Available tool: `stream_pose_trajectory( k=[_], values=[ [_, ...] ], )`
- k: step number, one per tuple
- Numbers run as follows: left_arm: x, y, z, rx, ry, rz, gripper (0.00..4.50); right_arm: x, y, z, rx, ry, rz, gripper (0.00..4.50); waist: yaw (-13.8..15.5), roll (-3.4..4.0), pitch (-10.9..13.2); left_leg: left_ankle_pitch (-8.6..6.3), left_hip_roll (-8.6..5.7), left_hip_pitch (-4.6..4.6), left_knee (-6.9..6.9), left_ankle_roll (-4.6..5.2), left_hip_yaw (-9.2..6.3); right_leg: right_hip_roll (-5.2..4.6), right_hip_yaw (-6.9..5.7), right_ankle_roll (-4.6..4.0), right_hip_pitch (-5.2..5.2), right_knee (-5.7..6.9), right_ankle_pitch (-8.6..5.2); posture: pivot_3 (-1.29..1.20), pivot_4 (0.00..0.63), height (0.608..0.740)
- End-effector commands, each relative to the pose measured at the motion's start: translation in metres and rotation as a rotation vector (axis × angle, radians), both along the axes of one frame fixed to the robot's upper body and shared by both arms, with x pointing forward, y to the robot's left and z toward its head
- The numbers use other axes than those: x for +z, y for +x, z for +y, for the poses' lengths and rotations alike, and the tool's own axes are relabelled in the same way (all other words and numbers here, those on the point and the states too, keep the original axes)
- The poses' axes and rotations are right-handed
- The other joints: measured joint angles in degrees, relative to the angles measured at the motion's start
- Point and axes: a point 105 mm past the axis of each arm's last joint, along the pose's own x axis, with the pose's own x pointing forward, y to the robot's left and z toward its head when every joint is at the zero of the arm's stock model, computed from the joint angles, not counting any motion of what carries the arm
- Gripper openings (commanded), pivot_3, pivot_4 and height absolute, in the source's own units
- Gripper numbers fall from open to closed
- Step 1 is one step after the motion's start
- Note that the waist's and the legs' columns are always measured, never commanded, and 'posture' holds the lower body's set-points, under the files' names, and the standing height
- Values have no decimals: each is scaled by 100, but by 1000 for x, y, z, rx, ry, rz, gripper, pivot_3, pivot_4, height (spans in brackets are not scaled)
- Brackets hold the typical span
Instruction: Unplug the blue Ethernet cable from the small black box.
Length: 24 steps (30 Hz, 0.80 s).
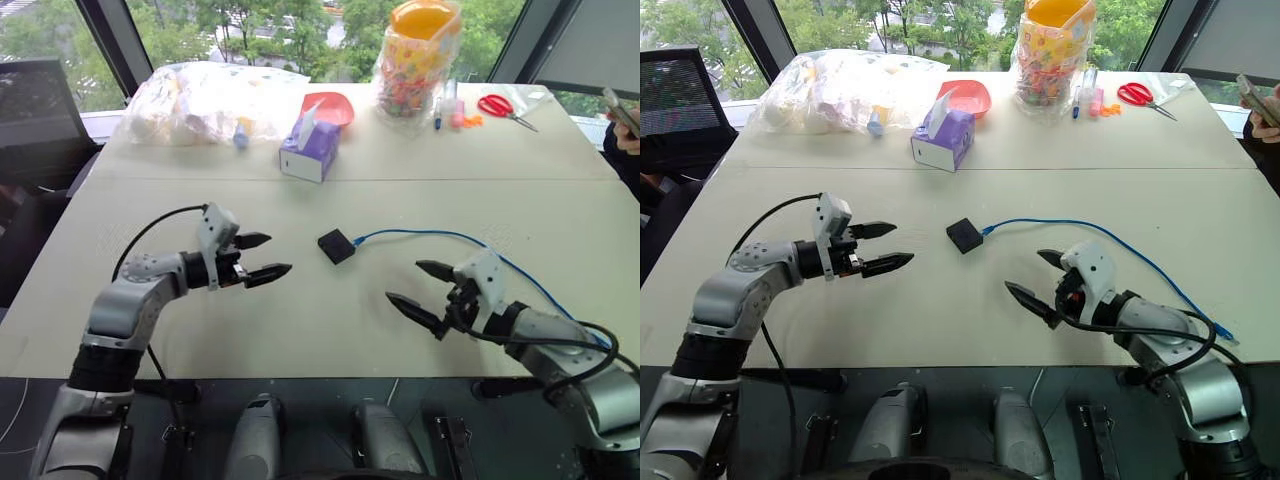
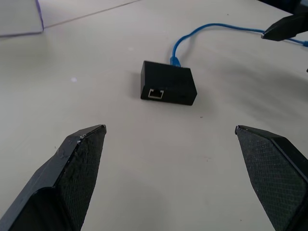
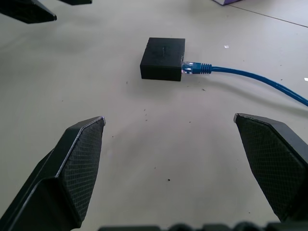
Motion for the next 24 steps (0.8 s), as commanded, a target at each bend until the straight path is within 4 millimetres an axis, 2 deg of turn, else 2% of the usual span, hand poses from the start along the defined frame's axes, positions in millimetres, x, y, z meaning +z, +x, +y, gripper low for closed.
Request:
stream_pose_trajectory(
  k=[1,4,9,17,21,24],
  values=[
    [7,0,0,-17,-6,-51,4465,19,2,-3,19,-12,-50,4500,-4,-1,1,0,0,-1,0,0,0,0,0,0,-1,0,0,0,150,735],
    [15,5,-1,17,-75,-38,4465,26,2,-4,29,-14,-52,4500,-1,-2,1,0,0,0,0,0,0,2,0,1,-1,1,1,0,150,735],
    [17,0,-9,-45,-92,13,4465,31,-1,-4,94,-44,-18,4500,0,-4,3,1,0,-1,2,1,-1,4,1,3,1,1,1,0,150,735],
    [19,-8,-10,-133,-40,11,4465,36,3,-6,110,-97,24,4500,-6,-5,3,1,1,0,2,1,-2,6,1,3,0,2,1,0,150,735],
    [13,-12,-9,-188,58,-42,4465,42,5,-5,181,-153,85,4500,-12,-4,3,1,1,0,6,1,-1,5,2,3,-1,2,1,0,150,735],
    [14,-9,-8,-187,61,-55,4465,54,16,-3,217,-203,62,4500,-9,-4,5,1,2,0,6,1,-1,4,2,1,-1,2,0,0,150,735]
  ],
)
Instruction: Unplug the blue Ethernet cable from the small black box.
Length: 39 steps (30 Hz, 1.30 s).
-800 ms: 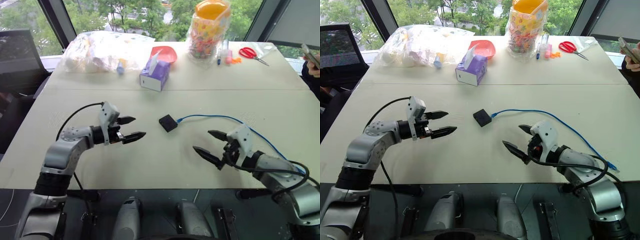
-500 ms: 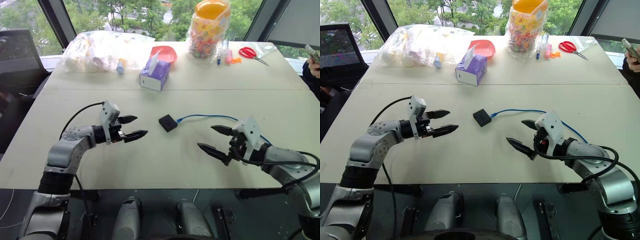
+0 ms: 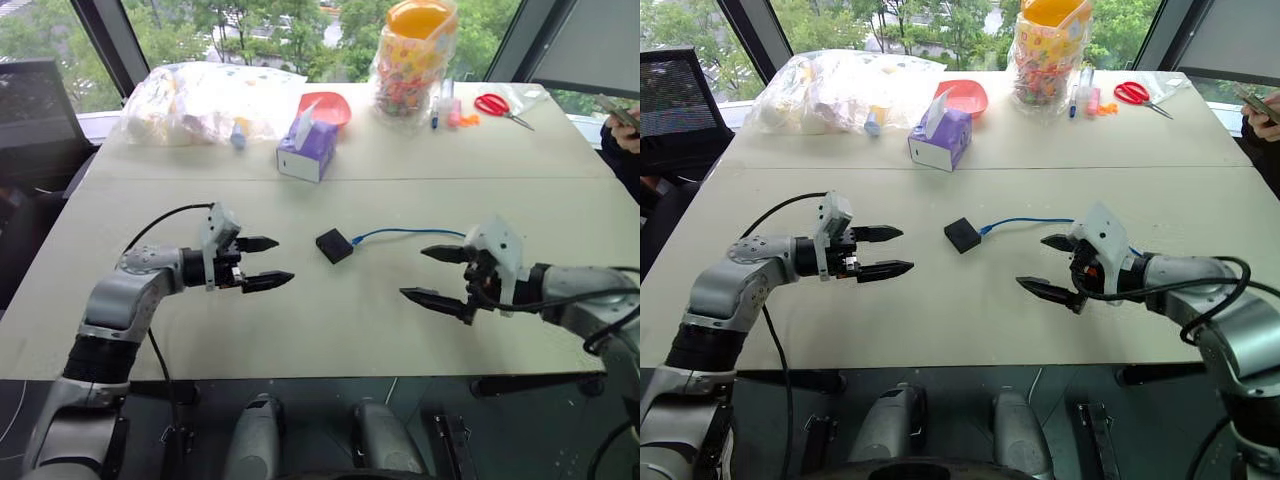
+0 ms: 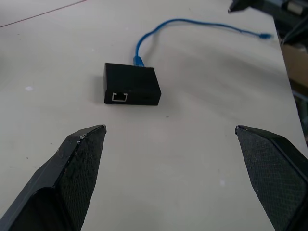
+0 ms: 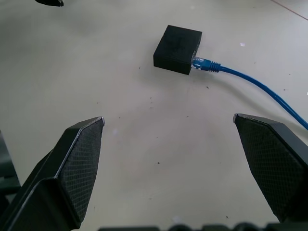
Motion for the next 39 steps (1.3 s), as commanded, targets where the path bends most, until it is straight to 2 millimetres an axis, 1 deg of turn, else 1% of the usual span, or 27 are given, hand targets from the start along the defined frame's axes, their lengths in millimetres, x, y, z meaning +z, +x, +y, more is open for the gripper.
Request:
stream_pose_trajectory(
  k=[1,2,4,6,9,11,14,16,18,22,25,30,35,37,39],
  values=[
    [10,3,-2,-19,4,-61,4465,15,11,3,61,-65,-24,4500,-2,3,2,0,0,-2,1,0,3,-1,2,0,-3,0,0,0,150,735],
    [11,4,-2,-17,3,-64,4465,16,14,3,70,-88,-19,4500,-3,3,2,0,0,-2,1,0,7,-2,4,0,-6,0,0,0,150,735],
    [12,6,-3,-17,-3,-71,4465,21,28,7,116,-142,-30,4500,-11,3,2,0,0,-2,1,0,9,-3,4,0,-8,0,0,0,150,735],
    [12,6,-3,-17,-5,-74,4465,24,36,10,147,-174,-35,4500,-19,4,3,0,1,-3,0,1,18,-3,10,0,-16,1,0,0,150,735],
    [12,7,-3,-20,12,-94,4465,25,56,25,259,-257,-33,4500,-22,6,6,-1,1,-6,-4,2,20,-2,11,1,-21,2,1,0,150,735],
    [13,8,-3,-17,12,-98,4465,20,66,32,325,-313,-16,4500,-32,8,7,-1,2,-9,-3,3,27,1,15,3,-29,11,2,0,150,735],
    [13,7,-2,-10,23,-108,4465,12,96,48,361,-394,-39,4500,-35,8,7,-1,3,-8,-4,3,27,4,13,20,-31,17,10,0,150,735],
    [13,6,-1,-4,28,-116,4465,7,111,56,379,-435,-39,4500,-52,13,11,0,3,-7,-2,3,32,4,15,22,-34,21,12,0,150,735],
    [14,5,0,12,26,-124,4465,-4,120,58,422,-530,-32,4500,-36,15,12,0,3,-9,-3,3,32,4,14,25,-34,23,13,0,150,735],
    [13,-1,4,53,25,-132,4465,-21,136,57,464,-720,-33,4500,-5,15,14,0,3,-16,-3,3,33,2,12,28,-34,22,13,0,150,735],
    [12,-5,7,78,25,-133,4465,-26,143,57,469,-792,-37,4500,-29,16,14,0,3,-13,-4,3,39,0,14,29,-34,22,14,0,150,735],
    [13,-9,8,115,17,-142,4465,-33,145,59,486,-843,-20,4500,-31,16,14,1,6,6,-3,1,34,3,11,28,-23,40,14,0,150,735],
    [12,-11,10,144,12,-145,4465,-32,142,75,535,-827,-12,4500,-45,16,14,2,5,11,12,0,33,2,13,23,-12,40,14,0,150,735],
    [12,-12,10,149,11,-147,4500,-32,138,82,567,-820,-2,3977,-45,15,14,2,6,12,10,0,33,3,12,24,-12,42,15,0,150,735],
    [12,-11,11,157,9,-150,4500,-34,136,86,595,-831,-2,3261,-62,15,13,2,6,13,6,0,32,5,11,26,-13,43,15,0,150,735]
  ],
)
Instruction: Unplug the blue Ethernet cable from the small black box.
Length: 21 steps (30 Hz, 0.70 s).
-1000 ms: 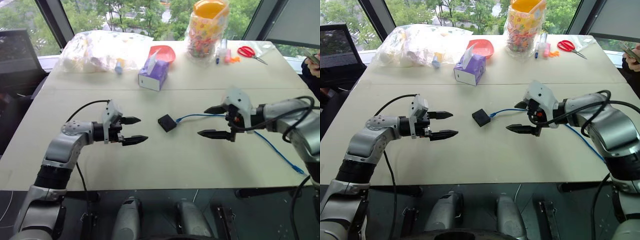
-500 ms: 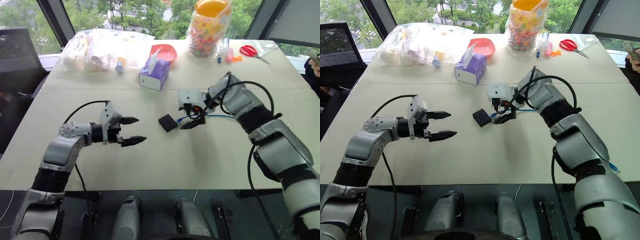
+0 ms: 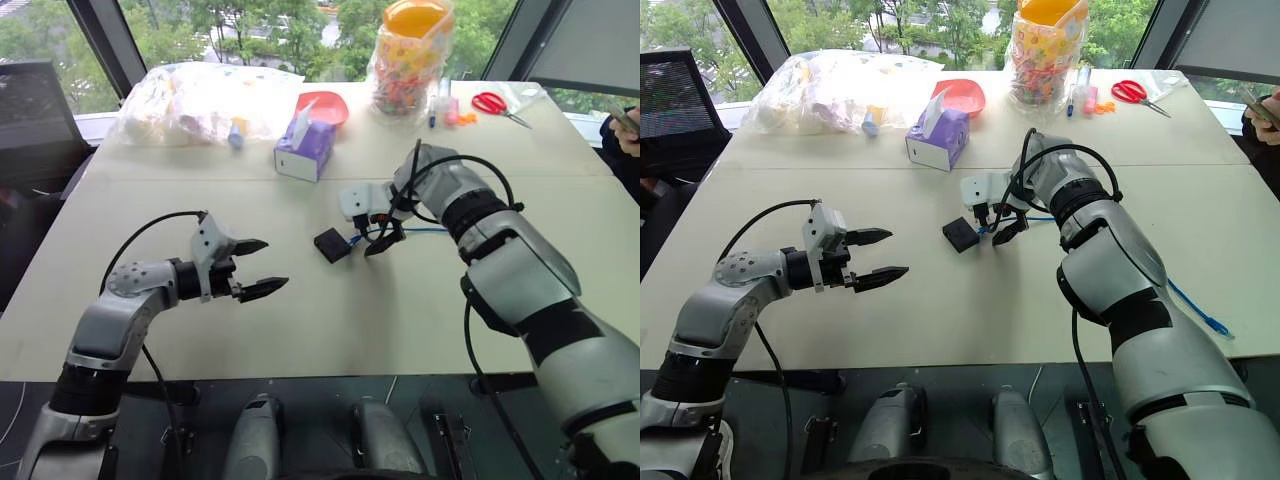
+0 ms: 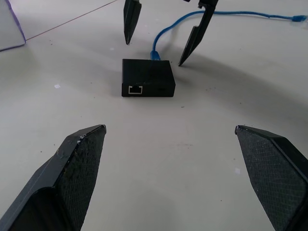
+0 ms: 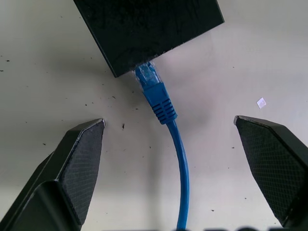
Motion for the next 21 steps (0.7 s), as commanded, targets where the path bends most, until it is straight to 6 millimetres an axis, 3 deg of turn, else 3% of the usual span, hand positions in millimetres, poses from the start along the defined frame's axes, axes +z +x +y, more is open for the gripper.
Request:
stream_pose_trajectory(
  k=[1,7,12,16,21],
  values=[
    [13,-1,0,1,-10,-56,4500,-3,-4,12,50,-9,16,2796,-39,0,0,0,1,1,-1,0,0,1,0,1,-1,0,1,0,150,735],
    [15,1,1,8,-12,-63,4500,-5,-7,21,95,-11,18,34,-167,0,0,1,1,10,-1,-3,-1,2,1,2,1,15,1,0,150,735],
    [16,2,-1,-3,-14,-62,4500,6,1,23,139,14,-93,34,-167,0,0,2,1,15,-1,-4,-1,2,1,2,2,21,1,0,150,735],
    [23,5,-5,-19,-53,-47,4500,28,8,18,196,92,-254,34,-124,3,2,2,1,10,-1,-4,-1,1,1,3,-2,21,1,0,150,735],
    [41,13,-17,-41,-181,13,4500,49,7,-7,229,179,-545,34,-6,1,3,2,-4,-13,-1,-4,-5,-4,0,4,-9,6,1,0,150,735]
  ],
)
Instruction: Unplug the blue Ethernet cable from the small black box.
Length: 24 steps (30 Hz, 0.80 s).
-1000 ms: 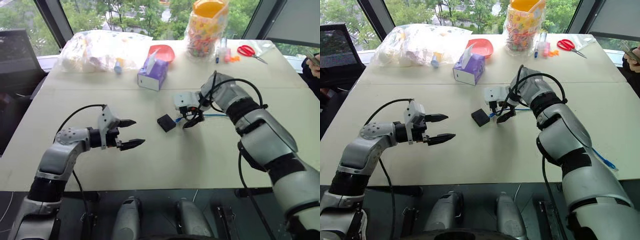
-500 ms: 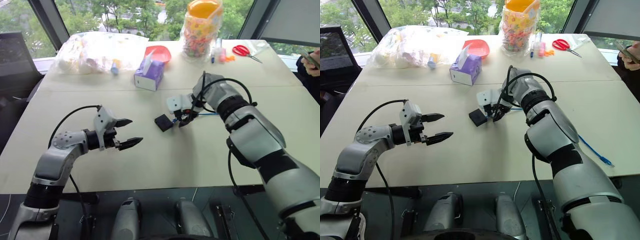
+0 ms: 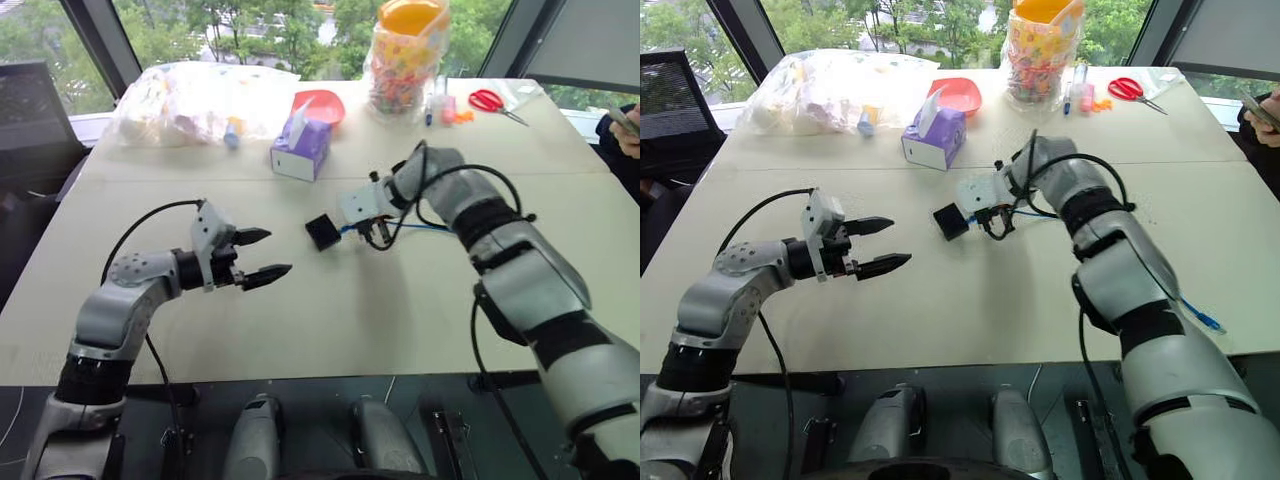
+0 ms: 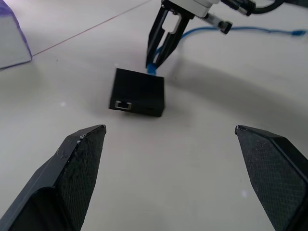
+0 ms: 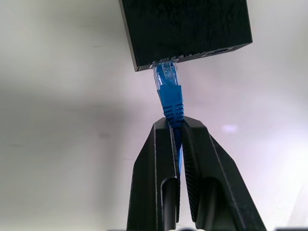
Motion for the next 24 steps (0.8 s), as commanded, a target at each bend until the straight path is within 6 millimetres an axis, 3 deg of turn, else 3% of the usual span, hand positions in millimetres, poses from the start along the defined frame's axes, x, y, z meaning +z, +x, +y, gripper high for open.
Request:
stream_pose_trajectory(
  k=[1,6,11,16,24],
  values=[
    [22,4,-6,-24,-84,12,4500,28,-4,-7,28,115,-228,34,45,0,0,-1,0,0,0,0,1,0,1,1,0,-5,0,0,150,735],
    [40,12,-23,-86,-167,77,4500,61,-33,-3,-5,480,-563,34,54,-1,0,0,-1,-1,-5,-1,-8,3,-2,10,0,-4,-4,0,150,735],
    [50,19,-33,-128,-208,115,4500,79,-60,-1,-24,563,-821,34,-20,4,4,2,0,5,-2,-4,-12,8,1,13,-1,10,-2,0,150,735],
    [54,25,-37,-149,-204,107,4500,71,-78,8,-27,572,-834,34,11,3,3,2,-3,5,5,-4,-13,7,0,13,7,6,-2,0,150,735],
    [67,32,-44,-173,-240,85,4500,64,-89,14,-10,567,-789,34,82,3,3,2,-4,4,7,-4,-12,7,0,12,8,3,-2,0,150,735]
  ],
)
